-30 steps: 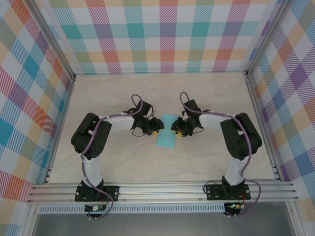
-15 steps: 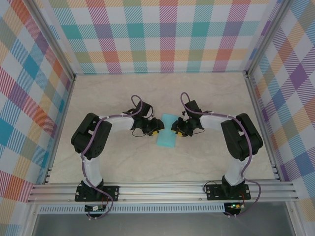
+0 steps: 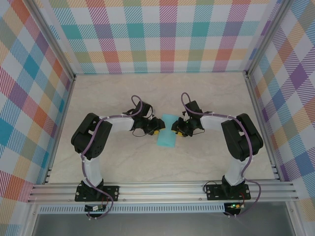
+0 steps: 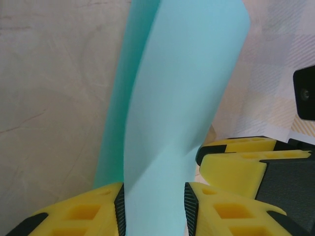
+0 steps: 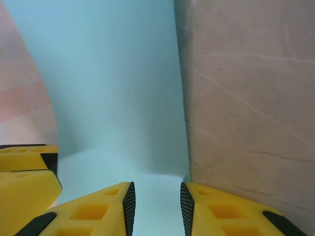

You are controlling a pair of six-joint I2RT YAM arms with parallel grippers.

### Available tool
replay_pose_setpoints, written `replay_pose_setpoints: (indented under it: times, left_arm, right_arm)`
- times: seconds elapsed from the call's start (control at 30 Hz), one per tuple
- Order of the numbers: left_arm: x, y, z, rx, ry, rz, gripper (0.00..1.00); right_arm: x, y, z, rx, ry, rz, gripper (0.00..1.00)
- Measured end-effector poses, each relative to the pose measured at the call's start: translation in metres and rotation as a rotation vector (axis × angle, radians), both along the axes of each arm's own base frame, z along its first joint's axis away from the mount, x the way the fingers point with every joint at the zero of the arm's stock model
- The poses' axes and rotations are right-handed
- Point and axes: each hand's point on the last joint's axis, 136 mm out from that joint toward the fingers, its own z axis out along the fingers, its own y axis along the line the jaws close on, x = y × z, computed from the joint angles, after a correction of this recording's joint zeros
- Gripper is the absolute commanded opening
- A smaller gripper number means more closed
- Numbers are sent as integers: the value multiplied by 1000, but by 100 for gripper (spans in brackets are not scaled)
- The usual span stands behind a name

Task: Fold a paper plane with a square sheet of paper (pick it up from the middle)
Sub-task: Fold the triangle a second time at the center of the table.

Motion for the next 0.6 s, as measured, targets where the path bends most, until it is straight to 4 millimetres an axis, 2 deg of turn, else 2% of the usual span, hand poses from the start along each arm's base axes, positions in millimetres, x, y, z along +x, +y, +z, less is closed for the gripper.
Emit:
replay_pose_setpoints:
  times: [0.13,0.23,0.37,0.6]
  left_arm:
    - [1,0,0,-4,6,9,26]
    - [1,0,0,-4,9,12,20]
    - [1,0,0,-4,9,12,15]
    - [0,0,0,-4,10,12,11]
  right_arm:
    - [0,0,3,4,-11,6,37]
    - [1,-1,15,6,-42,10,38]
    - [0,-6,46,16,-140,13,41]
    - [-18,-30,92,-7,-323,-1,48]
